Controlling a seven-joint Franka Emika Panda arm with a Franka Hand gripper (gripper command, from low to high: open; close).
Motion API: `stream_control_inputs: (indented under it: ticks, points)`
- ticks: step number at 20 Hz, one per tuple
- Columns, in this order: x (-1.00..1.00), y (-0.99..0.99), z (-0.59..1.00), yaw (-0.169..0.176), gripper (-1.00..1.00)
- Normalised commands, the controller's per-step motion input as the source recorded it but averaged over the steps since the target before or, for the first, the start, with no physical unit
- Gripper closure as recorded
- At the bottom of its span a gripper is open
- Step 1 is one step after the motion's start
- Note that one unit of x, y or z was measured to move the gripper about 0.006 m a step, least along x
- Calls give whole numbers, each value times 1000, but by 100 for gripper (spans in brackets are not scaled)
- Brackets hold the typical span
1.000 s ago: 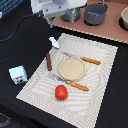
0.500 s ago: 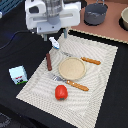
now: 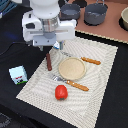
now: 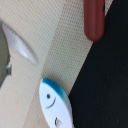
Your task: Interact with the objects in diverse but meaningful ways.
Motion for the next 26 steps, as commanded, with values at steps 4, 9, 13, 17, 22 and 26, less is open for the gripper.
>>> stream_control_inputs:
  ticks: [4, 9, 13, 17, 22, 26]
  points:
    - [147, -279, -256, -27, 100]
    - [89, -294, -310, -20, 100]
    - [48, -306, -355, -18, 100]
    - [21, -319, -333, -15, 100]
    - [221, -109, 356, 5, 100]
    - [416, 186, 1000, -16, 100]
